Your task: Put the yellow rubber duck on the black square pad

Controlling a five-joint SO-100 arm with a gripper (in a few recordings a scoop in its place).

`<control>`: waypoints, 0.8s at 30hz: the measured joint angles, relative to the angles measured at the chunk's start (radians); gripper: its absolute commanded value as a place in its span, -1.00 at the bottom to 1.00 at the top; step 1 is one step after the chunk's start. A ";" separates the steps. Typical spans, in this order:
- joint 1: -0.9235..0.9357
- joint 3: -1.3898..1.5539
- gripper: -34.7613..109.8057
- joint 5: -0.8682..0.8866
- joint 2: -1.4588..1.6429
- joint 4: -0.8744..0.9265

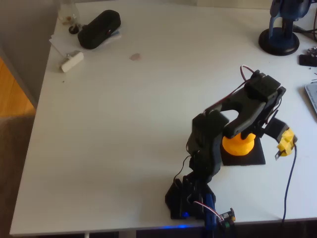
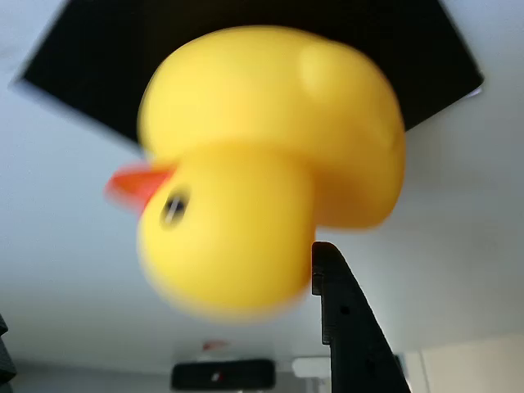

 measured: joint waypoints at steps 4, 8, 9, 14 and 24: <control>-0.037 0.002 0.08 0.000 0.202 0.008; -0.121 0.003 0.08 0.005 0.334 0.074; -0.147 -0.002 0.08 0.012 0.357 0.091; -0.334 -0.003 0.08 0.106 0.431 0.123; -0.660 -0.003 0.02 0.261 0.488 0.034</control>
